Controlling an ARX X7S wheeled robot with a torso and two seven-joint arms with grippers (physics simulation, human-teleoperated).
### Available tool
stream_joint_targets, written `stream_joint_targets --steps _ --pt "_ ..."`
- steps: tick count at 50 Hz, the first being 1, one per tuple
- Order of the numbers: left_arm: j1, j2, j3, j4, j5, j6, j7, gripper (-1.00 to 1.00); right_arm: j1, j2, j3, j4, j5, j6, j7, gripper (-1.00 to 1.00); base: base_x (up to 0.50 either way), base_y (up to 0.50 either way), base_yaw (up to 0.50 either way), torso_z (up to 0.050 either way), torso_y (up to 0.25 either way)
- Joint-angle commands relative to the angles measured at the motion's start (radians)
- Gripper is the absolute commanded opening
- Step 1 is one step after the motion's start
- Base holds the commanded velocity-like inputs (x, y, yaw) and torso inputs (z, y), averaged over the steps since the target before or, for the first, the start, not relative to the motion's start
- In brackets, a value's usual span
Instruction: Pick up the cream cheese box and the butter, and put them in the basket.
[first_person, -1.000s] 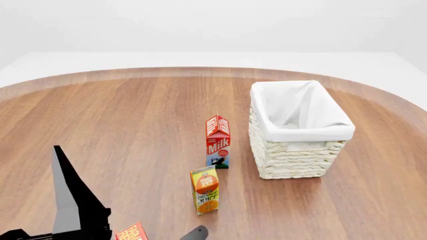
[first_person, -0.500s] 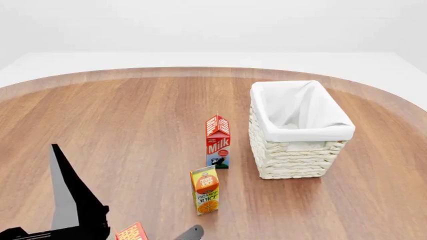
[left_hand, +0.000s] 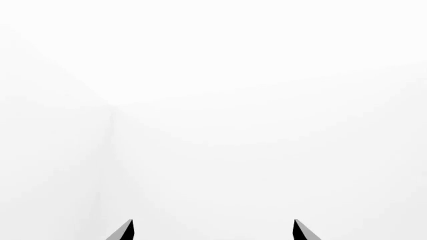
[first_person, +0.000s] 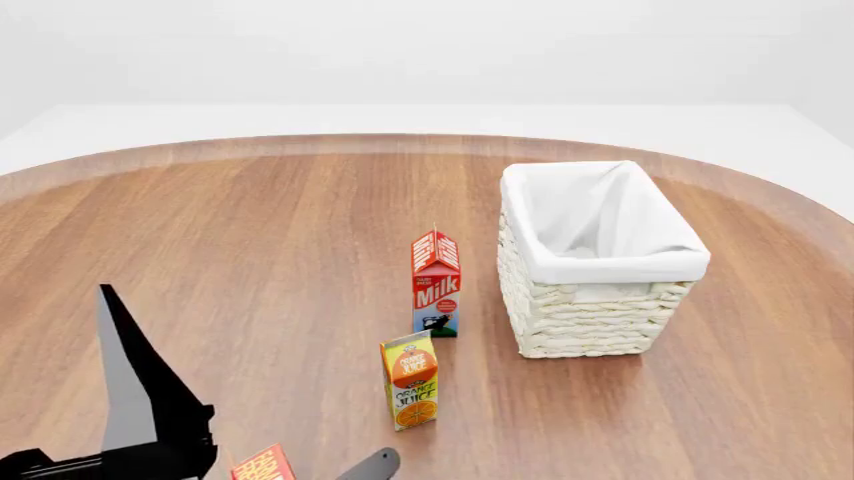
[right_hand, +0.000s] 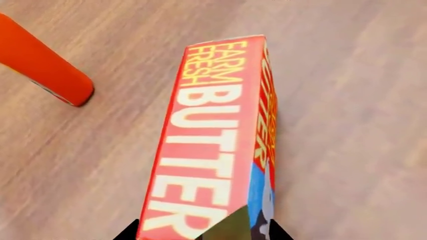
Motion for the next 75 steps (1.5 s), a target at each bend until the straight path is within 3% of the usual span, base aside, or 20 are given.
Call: stream_joint_targets --steps 1,17,26,38,75 --pt "0.006 0.015 -0.027 -0.003 0.015 0.030 0.012 1.00 0.008 -0.019 -0.012 0.015 -0.039 0.002 -0.042 -1.00 0.00 0.00 0.00 0.000 0.000" --pt "0.010 0.013 -0.033 0.008 0.007 0.025 0.010 1.00 0.020 -0.001 -0.029 -0.030 -0.086 -0.029 -0.021 -1.00 0.00 0.00 0.00 0.000 0.000" --pt "0.012 0.018 -0.032 0.012 0.023 0.020 0.007 1.00 0.089 0.034 0.052 -0.143 -0.034 -0.009 0.055 -1.00 0.00 0.00 0.00 0.000 0.000" --pt "0.011 0.019 -0.031 0.010 0.025 0.020 0.006 1.00 0.112 0.040 0.061 -0.193 -0.057 -0.017 0.102 -1.00 0.00 0.00 0.00 0.000 0.001" --pt "0.025 0.015 -0.041 0.025 0.024 0.028 0.003 1.00 0.263 0.099 0.151 -0.577 -0.023 0.048 0.337 -1.00 0.00 0.00 0.00 0.001 0.001"
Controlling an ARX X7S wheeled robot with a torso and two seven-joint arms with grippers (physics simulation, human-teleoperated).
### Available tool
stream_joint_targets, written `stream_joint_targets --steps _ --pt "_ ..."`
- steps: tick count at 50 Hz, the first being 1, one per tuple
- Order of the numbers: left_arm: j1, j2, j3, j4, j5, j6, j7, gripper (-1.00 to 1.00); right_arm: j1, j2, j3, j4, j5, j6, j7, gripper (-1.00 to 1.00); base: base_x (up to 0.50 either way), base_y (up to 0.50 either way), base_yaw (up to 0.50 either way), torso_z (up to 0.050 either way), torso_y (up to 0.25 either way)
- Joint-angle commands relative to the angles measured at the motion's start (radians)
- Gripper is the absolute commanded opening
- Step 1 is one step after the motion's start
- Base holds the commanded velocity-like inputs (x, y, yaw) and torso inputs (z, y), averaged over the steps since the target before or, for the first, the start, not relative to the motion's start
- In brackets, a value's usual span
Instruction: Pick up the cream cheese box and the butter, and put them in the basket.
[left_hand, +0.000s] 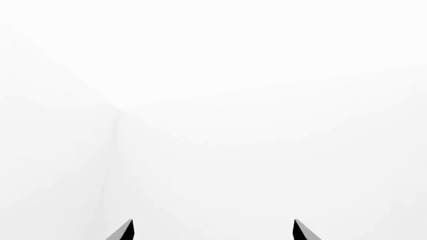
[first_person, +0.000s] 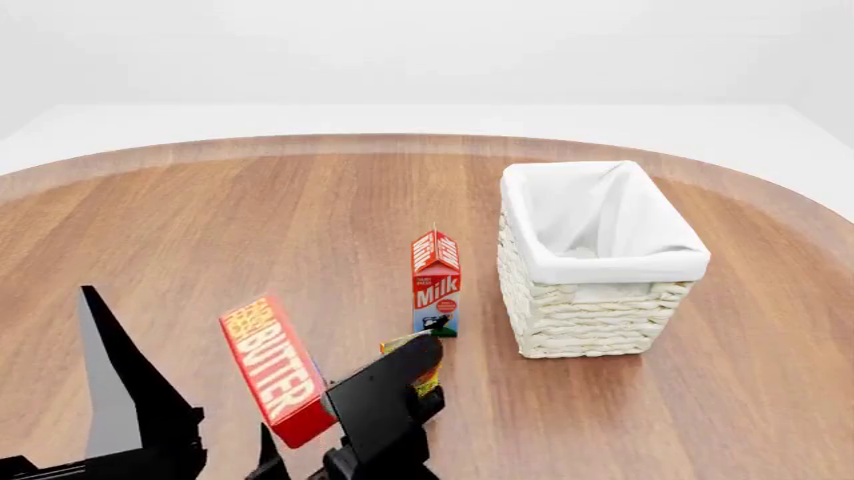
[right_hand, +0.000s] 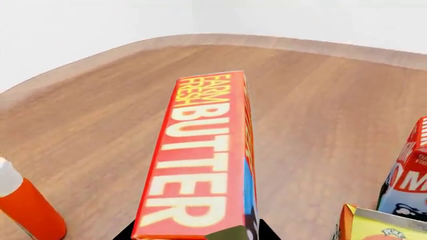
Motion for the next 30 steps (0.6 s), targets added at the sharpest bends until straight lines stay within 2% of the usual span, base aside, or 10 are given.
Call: stream_joint_targets --steps 1,15,30 --pt "0.006 0.016 -0.025 0.004 0.018 0.025 0.014 1.00 0.066 -0.006 0.077 -0.133 -0.013 0.029 0.043 -1.00 0.00 0.00 0.00 0.000 0.000" --pt "0.006 0.018 -0.020 0.004 0.027 0.023 0.016 1.00 0.230 0.028 0.167 -0.291 0.154 0.144 0.199 -1.00 0.00 0.00 0.00 0.000 0.001" --pt "0.002 0.020 -0.011 -0.001 0.036 0.023 0.019 1.00 0.367 0.058 0.233 -0.315 0.249 0.189 0.252 -1.00 0.00 0.00 0.00 0.001 0.001"
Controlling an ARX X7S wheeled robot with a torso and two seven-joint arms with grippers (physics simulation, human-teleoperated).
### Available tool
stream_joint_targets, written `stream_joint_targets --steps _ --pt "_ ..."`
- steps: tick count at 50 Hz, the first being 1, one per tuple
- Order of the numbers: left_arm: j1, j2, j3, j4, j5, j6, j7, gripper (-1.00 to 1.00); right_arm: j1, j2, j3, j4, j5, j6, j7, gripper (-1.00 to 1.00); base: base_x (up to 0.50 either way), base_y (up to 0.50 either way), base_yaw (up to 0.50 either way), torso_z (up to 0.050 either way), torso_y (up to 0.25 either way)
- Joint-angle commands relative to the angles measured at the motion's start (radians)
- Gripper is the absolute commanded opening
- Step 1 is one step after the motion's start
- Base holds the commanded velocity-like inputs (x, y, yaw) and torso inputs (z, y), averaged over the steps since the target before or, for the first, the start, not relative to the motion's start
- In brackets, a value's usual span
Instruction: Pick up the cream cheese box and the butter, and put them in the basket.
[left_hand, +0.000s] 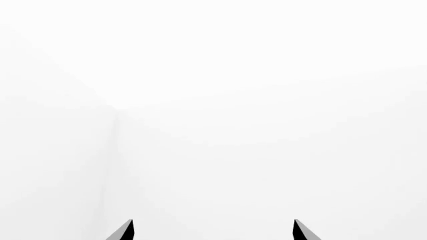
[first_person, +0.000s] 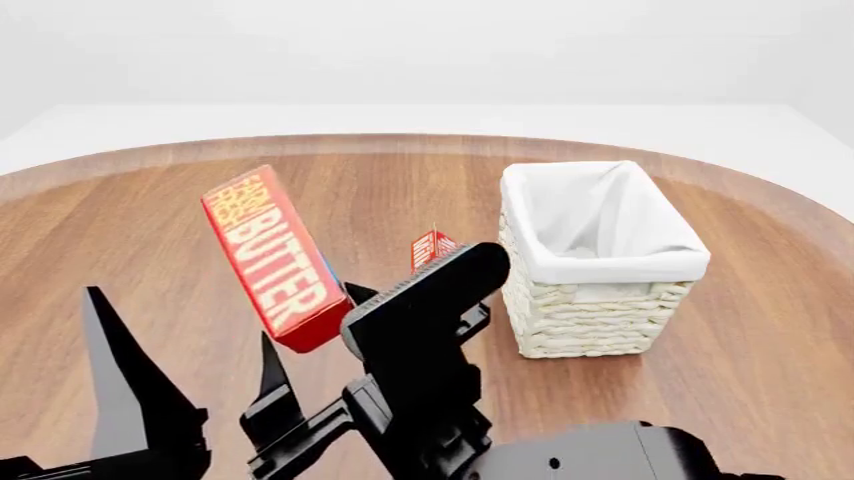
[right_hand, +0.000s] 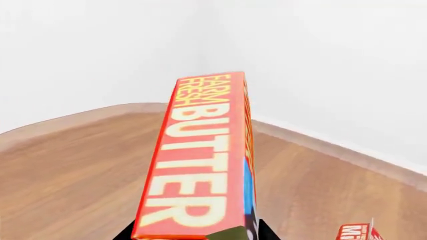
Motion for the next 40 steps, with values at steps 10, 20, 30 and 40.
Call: stream_joint_targets --steps 10,20,30,40 --pt "0.006 0.018 -0.016 0.005 0.027 0.023 0.017 1.00 0.198 0.037 0.133 0.003 0.056 0.065 0.011 -1.00 0.00 0.00 0.00 0.000 0.002" --pt "0.005 0.020 -0.010 0.002 0.032 0.024 0.019 1.00 0.285 0.101 0.190 0.056 0.076 0.081 -0.007 -1.00 0.00 0.00 0.00 0.001 0.001" --pt "0.000 0.020 -0.005 0.001 0.032 0.021 0.024 1.00 0.375 0.161 0.220 0.129 0.058 0.111 -0.052 -1.00 0.00 0.00 0.00 0.000 0.001" --pt "-0.005 0.021 -0.001 0.004 0.032 0.010 0.028 1.00 0.460 0.233 0.257 0.191 0.046 0.138 -0.082 -1.00 0.00 0.00 0.00 0.001 0.002"
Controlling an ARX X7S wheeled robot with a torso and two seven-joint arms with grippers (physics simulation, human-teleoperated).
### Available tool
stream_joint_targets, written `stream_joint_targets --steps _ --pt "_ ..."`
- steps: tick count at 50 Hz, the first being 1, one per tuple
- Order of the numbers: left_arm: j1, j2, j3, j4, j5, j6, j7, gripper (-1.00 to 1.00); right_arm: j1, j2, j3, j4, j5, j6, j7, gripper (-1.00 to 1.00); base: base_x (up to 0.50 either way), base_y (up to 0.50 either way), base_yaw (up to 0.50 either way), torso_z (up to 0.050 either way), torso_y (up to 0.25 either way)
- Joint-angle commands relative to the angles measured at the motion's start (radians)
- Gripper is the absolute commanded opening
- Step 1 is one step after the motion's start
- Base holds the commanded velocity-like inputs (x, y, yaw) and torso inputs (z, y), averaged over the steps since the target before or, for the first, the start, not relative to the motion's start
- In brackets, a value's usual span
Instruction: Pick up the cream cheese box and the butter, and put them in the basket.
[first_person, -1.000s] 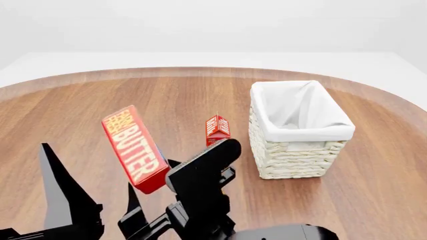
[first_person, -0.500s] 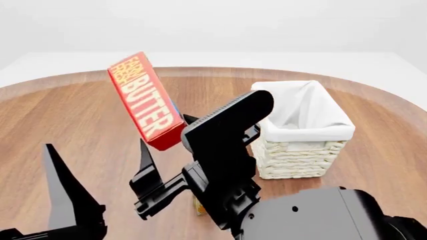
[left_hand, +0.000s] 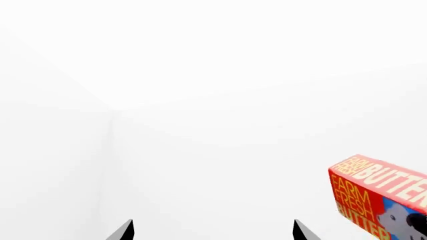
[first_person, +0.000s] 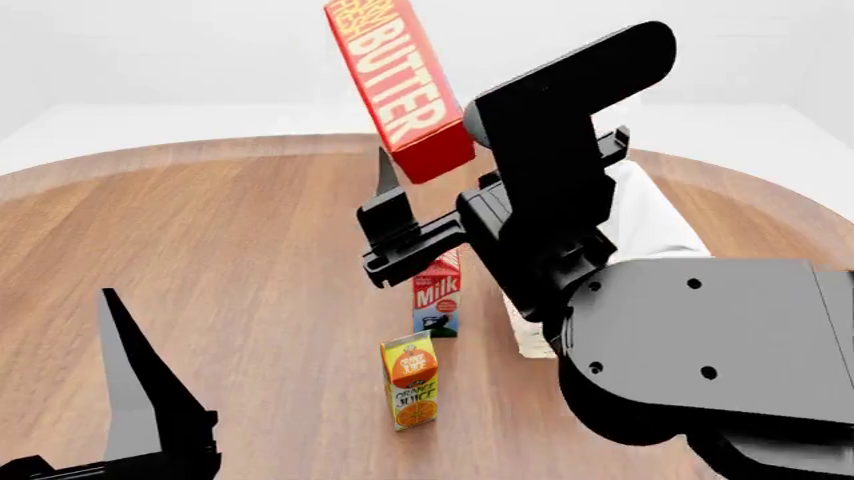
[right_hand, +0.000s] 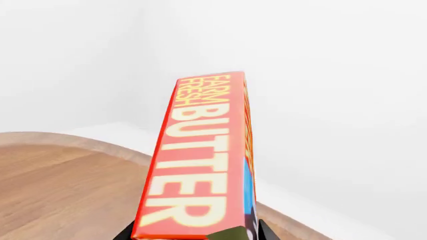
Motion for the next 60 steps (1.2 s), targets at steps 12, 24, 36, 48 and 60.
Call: stream_joint_targets --steps 12,24,36,48,60 --pt "-0.003 0.019 -0.015 -0.002 0.024 0.015 0.020 1.00 0.296 0.113 0.070 0.266 -0.207 0.079 -0.186 -1.00 0.00 0.00 0.00 0.000 0.001" --pt "-0.005 0.019 -0.013 -0.009 0.026 0.020 0.021 1.00 0.355 0.121 0.052 0.339 -0.261 0.086 -0.228 -1.00 0.00 0.00 0.00 0.001 0.002" --pt "-0.005 0.021 -0.010 -0.005 0.029 0.014 0.022 1.00 0.420 0.107 0.017 0.437 -0.305 0.097 -0.301 -1.00 0.00 0.00 0.00 0.000 0.002" --pt "-0.004 0.020 -0.009 0.004 0.028 0.006 0.026 1.00 0.526 0.063 -0.073 0.610 -0.364 0.124 -0.471 -1.00 0.00 0.00 0.00 0.001 0.001" --pt "-0.009 0.020 -0.008 0.009 0.025 -0.004 0.030 1.00 0.609 0.020 -0.141 0.844 -0.493 0.066 -0.567 -1.00 0.00 0.00 0.00 0.000 0.002"
